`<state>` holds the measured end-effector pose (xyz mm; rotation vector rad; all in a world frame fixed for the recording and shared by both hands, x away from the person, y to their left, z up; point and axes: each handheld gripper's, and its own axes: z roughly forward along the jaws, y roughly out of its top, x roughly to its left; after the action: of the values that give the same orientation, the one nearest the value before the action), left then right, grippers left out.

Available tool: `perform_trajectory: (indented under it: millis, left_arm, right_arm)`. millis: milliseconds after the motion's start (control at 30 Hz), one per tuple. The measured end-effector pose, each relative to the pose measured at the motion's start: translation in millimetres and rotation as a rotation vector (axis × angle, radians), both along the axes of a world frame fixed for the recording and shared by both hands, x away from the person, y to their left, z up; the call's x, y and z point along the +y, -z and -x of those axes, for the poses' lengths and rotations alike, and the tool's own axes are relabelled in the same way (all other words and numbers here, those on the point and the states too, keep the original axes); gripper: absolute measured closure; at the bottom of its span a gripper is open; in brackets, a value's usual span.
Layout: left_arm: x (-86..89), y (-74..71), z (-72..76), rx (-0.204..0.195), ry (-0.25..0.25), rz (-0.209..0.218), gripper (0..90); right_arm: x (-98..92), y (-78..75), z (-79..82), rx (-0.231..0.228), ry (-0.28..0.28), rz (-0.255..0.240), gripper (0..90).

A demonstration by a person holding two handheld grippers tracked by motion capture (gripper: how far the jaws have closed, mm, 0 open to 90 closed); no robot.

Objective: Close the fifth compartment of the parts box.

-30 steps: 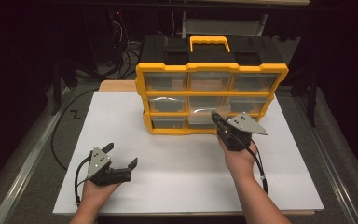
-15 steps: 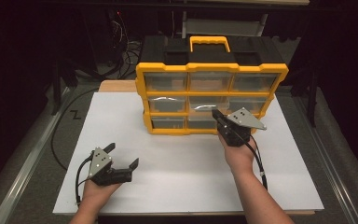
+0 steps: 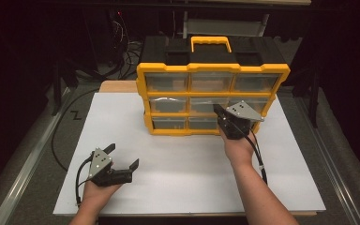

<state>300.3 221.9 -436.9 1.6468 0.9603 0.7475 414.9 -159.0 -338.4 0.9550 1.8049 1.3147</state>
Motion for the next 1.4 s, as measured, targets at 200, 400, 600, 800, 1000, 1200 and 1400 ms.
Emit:
perform_trajectory:
  millis: [200,400,600,800,1000,1200,1400]
  left_arm:
    - [1.5,-0.5,0.0,0.001,-0.001,0.002,0.0]
    - [1.7,-0.7,-0.1,0.001,0.000,0.002,0.1]
    - [1.8,-0.7,-0.1,0.003,-0.001,0.005,0.1]
    - [2.2,-0.3,-0.9,0.007,-0.006,0.005,0.0]
    - [2.8,0.1,-1.6,0.009,-0.012,0.009,0.0]
    - [4.9,0.4,-1.8,0.012,-0.018,0.007,0.1]
    - [6.3,0.6,-1.9,0.015,-0.025,0.006,0.1]
  right_arm:
    - [1.0,2.9,-7.6,0.013,0.012,0.010,90.0]
    - [4.2,3.9,-9.6,0.011,0.012,0.019,90.0]
    - [5.1,3.3,-9.4,0.012,0.012,0.026,90.0]
    - [3.9,0.6,-9.1,0.012,0.011,0.026,90.0]
    - [0.5,-2.1,-2.5,0.018,-0.010,0.021,90.0]
    - [-4.5,0.5,15.0,0.022,-0.060,0.020,90.0]
    - [-17.2,18.4,32.8,0.062,-0.098,0.040,90.0]
